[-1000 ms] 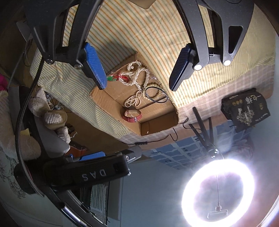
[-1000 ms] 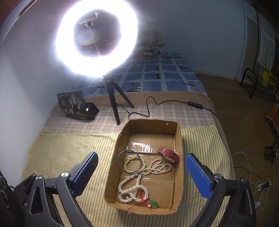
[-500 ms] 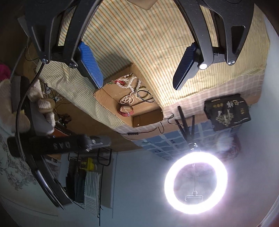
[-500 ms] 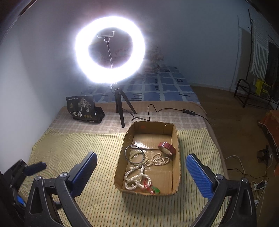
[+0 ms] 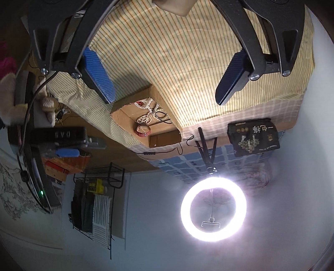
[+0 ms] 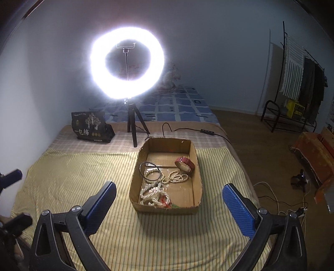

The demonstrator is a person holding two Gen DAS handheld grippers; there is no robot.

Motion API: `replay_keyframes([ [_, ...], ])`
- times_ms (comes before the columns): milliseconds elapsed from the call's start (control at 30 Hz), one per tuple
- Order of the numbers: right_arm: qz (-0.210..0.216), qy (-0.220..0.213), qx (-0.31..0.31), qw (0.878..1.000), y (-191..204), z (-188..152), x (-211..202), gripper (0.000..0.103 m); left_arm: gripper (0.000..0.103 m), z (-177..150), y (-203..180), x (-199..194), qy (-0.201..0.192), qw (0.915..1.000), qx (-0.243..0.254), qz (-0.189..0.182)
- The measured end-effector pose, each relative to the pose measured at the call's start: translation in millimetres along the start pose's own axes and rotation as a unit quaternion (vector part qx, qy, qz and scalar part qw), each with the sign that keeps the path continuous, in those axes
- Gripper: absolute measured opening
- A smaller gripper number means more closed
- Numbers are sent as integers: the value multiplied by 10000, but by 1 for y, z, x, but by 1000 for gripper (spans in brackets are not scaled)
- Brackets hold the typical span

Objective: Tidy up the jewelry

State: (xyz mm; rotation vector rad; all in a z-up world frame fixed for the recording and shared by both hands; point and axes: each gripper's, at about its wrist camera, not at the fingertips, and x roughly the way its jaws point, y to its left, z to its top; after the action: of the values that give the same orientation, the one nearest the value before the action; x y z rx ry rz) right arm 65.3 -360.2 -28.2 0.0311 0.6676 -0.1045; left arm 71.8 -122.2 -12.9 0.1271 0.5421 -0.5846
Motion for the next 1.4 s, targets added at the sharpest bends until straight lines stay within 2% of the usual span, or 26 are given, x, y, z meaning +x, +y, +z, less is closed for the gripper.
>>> replay_keyframes([
  [233,-12,-119,77,9999,8,-10,-10,103,103,-9,2,-7,90,9990,69,428],
  [500,-77,-308,75,9995,14,-16,-19,103,103,-14,12,-10,213,9973,-199,679],
  [700,-212,-352,48,9991,13,-19,-19,103,103,-17,17,-12,259,9969,-304,672],
  [1400,-264,-318,-21,9991,16,-25,-17,103,103,-19,20,-15,252,9967,-323,696],
])
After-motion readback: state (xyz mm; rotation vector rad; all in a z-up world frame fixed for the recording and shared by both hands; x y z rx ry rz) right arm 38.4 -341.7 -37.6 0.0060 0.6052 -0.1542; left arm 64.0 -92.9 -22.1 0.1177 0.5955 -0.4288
